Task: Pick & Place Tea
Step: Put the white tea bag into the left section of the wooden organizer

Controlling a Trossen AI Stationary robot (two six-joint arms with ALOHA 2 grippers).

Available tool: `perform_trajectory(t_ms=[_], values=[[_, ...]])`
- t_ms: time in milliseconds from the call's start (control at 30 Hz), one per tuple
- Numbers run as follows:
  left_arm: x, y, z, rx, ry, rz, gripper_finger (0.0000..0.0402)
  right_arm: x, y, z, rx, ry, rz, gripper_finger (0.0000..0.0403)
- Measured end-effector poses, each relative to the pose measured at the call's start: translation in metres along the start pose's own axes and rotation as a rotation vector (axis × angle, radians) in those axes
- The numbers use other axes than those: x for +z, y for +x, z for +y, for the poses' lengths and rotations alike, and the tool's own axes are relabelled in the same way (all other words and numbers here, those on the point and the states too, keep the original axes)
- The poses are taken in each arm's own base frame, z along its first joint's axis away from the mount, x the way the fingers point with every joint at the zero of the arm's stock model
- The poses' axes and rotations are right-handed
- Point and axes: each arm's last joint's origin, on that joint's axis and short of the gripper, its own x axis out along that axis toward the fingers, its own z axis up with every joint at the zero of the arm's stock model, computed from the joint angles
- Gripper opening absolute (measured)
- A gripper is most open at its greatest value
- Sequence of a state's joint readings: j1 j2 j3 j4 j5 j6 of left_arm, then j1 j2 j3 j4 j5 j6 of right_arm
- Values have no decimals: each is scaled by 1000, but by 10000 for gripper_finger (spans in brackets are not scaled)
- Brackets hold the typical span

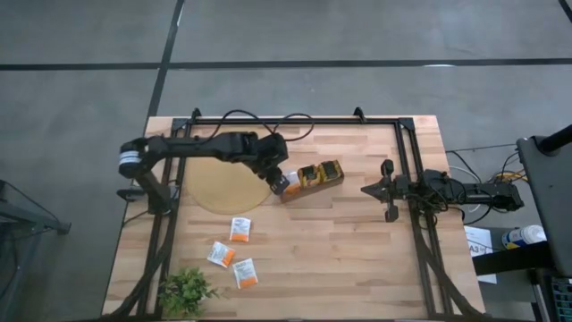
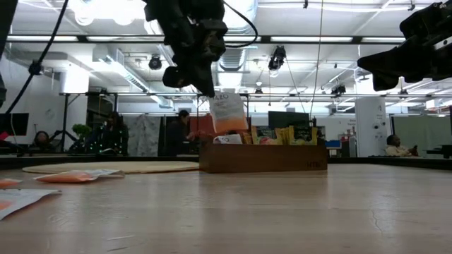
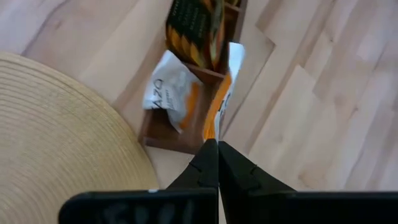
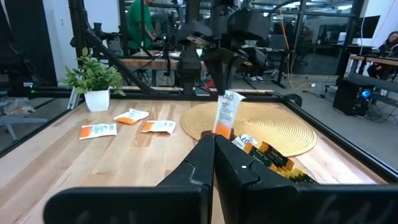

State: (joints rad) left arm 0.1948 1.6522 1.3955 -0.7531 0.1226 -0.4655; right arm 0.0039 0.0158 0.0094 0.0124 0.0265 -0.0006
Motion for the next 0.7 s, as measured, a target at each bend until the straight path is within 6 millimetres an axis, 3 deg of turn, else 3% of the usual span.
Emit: perform_trajectory(t_ms=[267, 700], values=[[9, 13, 7, 35, 9, 46, 0, 0, 0, 0, -1, 0, 0, 9], [5, 31, 13, 61, 9, 102, 0, 0, 0, 0, 0, 0, 0, 9]])
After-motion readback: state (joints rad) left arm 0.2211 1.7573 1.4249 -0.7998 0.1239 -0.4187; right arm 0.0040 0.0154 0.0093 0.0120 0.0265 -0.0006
